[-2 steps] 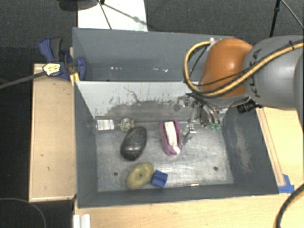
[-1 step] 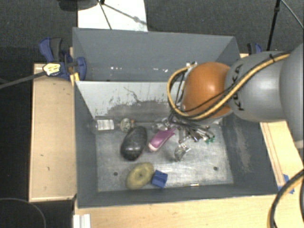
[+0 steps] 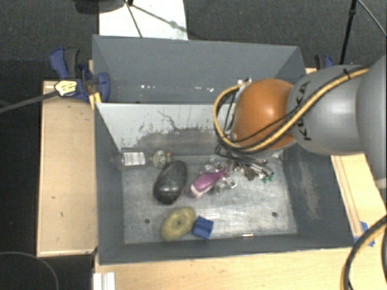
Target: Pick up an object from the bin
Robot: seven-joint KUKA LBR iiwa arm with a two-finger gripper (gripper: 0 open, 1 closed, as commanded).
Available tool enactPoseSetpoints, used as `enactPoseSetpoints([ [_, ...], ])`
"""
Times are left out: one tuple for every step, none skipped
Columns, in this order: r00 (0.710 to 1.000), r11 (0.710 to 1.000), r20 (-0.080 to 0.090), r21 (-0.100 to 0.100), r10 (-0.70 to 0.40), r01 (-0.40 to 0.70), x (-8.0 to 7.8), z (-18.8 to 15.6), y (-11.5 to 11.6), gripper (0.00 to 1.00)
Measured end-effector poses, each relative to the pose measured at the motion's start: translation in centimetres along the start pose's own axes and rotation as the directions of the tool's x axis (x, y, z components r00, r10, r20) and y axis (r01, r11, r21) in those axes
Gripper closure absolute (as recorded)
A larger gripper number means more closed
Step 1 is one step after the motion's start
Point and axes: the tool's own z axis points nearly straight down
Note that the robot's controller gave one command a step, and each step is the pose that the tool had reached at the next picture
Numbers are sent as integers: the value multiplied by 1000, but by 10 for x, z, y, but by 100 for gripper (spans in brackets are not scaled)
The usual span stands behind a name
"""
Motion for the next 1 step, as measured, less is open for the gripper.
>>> enactPoseSetpoints([
  [977,977,6,6,-212,212,28,-153,-10,100],
])
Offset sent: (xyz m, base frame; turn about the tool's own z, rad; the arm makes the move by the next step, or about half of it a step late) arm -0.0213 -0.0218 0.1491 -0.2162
